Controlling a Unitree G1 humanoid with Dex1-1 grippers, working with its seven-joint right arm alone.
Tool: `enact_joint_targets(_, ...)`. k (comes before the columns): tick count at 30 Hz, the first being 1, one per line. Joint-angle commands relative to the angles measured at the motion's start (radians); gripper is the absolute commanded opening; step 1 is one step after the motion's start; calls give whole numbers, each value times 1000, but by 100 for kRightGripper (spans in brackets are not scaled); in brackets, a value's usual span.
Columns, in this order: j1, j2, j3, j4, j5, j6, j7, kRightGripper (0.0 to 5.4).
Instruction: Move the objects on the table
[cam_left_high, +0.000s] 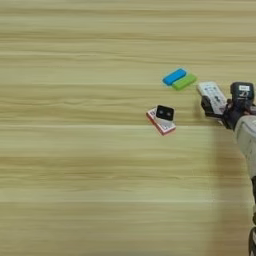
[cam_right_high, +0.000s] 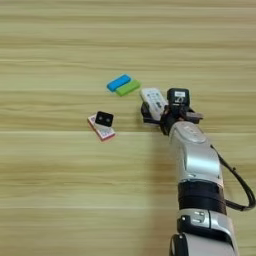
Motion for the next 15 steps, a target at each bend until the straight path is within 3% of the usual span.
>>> enact_joint_targets(1, -87, -48, -8, -15, -1, -31, 0, 536)
enact_joint_targets(15, -95, -59, -7, 11, 10, 14, 24, 536)
